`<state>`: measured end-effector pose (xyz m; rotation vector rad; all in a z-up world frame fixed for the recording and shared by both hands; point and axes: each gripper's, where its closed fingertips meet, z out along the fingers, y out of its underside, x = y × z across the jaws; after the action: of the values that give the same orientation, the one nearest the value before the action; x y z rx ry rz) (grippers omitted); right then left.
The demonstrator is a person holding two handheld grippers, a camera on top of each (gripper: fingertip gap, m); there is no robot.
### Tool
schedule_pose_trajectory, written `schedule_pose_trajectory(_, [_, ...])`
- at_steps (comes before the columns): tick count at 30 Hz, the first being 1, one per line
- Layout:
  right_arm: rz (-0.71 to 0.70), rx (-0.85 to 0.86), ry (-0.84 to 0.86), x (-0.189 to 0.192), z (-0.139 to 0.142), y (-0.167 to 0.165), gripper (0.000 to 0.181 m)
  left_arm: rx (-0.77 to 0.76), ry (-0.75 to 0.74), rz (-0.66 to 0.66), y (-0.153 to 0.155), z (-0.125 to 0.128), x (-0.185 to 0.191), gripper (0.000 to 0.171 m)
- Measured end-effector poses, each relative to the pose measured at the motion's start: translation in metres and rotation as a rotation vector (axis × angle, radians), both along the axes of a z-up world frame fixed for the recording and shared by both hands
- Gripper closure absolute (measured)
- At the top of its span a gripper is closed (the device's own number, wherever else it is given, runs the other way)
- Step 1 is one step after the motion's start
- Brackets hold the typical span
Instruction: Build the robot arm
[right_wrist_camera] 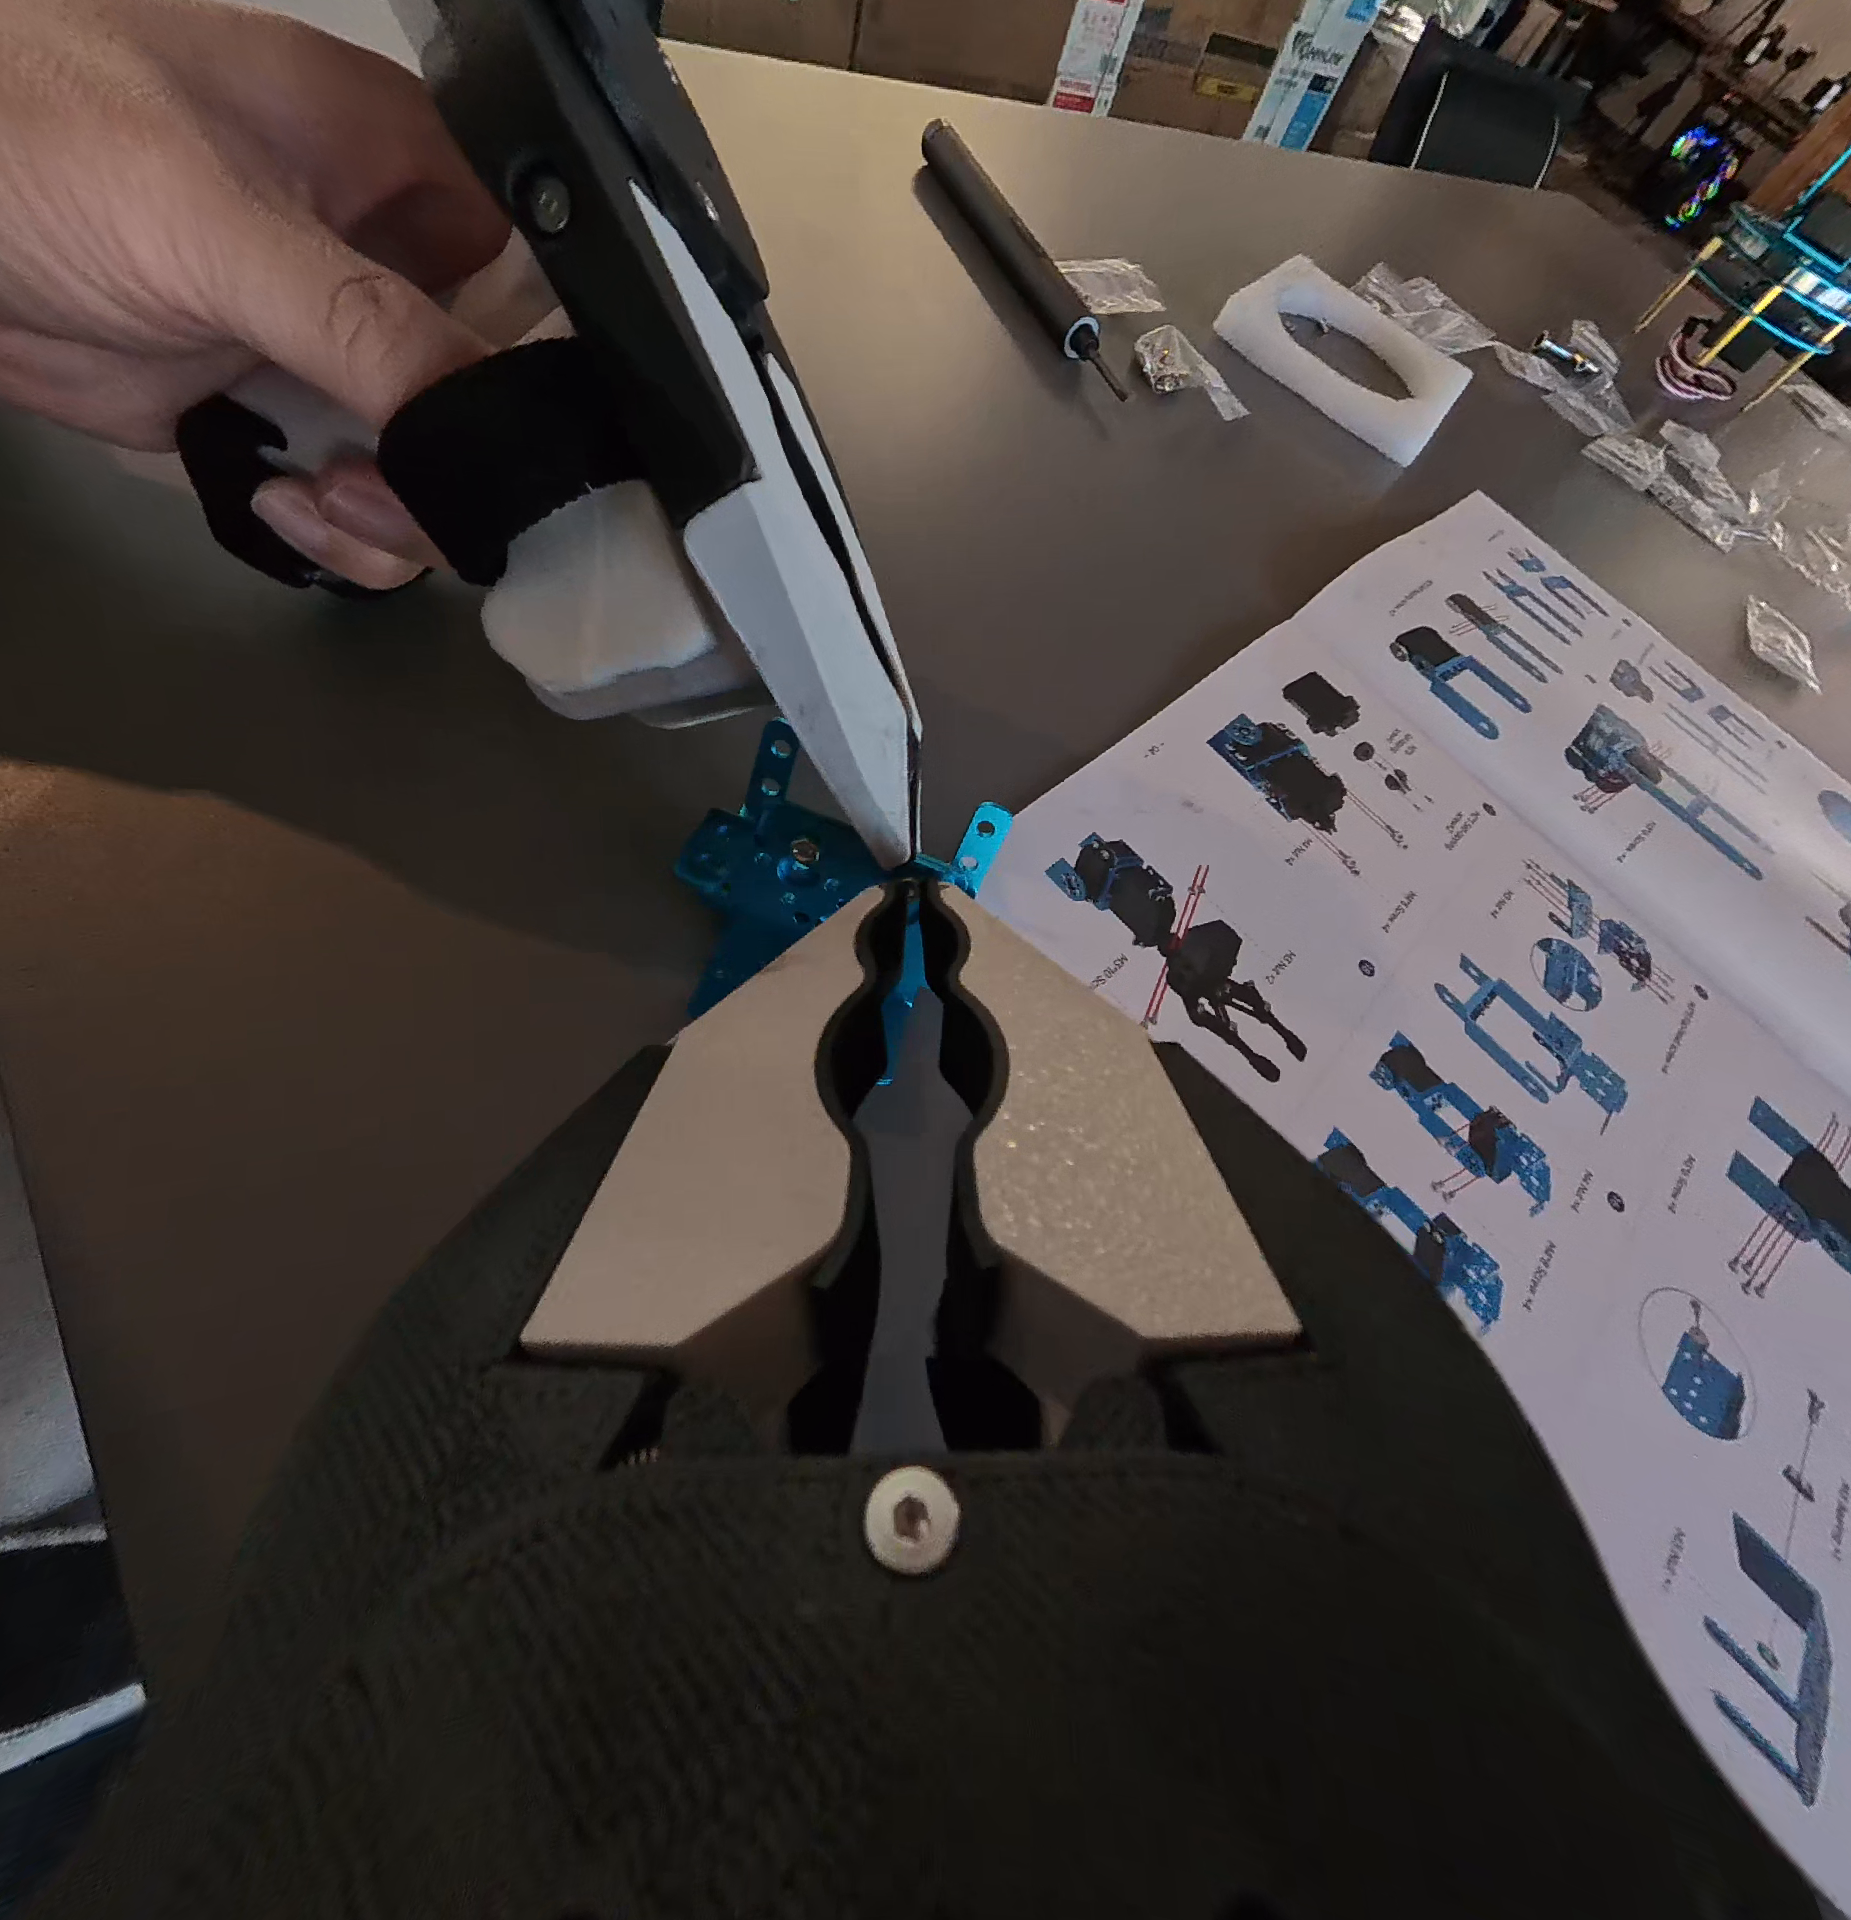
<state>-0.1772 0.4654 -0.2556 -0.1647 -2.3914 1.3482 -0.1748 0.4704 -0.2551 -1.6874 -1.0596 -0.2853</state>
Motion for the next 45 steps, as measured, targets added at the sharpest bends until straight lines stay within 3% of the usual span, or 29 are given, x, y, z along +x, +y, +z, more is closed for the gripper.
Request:
schedule_pose_trajectory(4, [-0.009,-0.023,-0.042,-0.0006,-0.0002,0.0001,0.179,0.000,-0.003,0.004,0.0001,0.0001,-0.0003,0.169])
schedule_pose_trajectory(17, [-0.001,0.044,0.077,-0.0002,-0.0029,-0.0012,0.173,0.006,-0.015,0.010,-0.0006,0.0001,-0.0007,0.169])
schedule_pose_trajectory(45, [0.008,0.044,0.042,-0.0028,-0.0029,-0.0007,0.176,0.011,-0.021,0.004,-0.0005,0.0003,-0.0002,0.169])
